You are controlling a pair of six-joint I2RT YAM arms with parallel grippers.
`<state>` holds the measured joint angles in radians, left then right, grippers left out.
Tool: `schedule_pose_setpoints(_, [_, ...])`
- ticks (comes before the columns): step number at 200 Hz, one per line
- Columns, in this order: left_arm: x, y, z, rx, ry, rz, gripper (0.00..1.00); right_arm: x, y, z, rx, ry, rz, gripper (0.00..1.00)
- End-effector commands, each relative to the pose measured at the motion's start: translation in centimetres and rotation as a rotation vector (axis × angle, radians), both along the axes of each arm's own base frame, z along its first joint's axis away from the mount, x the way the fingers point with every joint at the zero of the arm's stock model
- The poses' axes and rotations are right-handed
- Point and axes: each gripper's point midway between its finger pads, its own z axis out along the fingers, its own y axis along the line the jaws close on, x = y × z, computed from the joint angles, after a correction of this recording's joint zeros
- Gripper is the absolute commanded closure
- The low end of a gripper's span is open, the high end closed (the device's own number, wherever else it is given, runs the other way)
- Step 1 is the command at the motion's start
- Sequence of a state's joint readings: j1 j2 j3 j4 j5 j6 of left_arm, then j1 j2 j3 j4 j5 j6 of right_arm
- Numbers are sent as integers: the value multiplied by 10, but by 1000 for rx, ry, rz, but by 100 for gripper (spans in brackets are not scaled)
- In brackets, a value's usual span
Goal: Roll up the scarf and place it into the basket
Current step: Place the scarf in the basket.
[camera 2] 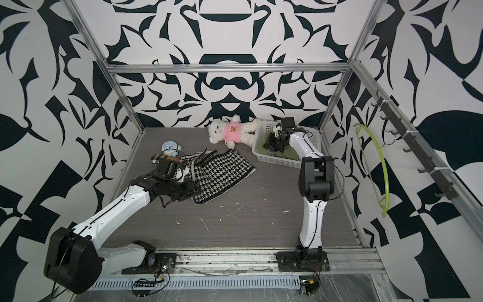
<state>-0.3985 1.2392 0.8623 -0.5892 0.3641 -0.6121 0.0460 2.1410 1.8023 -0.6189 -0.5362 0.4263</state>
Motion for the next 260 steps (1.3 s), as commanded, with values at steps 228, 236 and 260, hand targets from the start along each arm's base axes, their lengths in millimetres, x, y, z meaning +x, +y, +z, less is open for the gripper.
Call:
schedule_pose_setpoints(228, [57, -2, 8, -60, 62, -8, 57, 71, -96, 22, 7, -2, -332, 0])
schedule_pose_setpoints(236, [58, -2, 8, -61, 62, -8, 57, 68, -99, 24, -2, 12, -343, 0])
schedule_pose_setpoints(260, [58, -3, 8, -65, 62, -10, 57, 57, -103, 35, -19, 25, -365, 0])
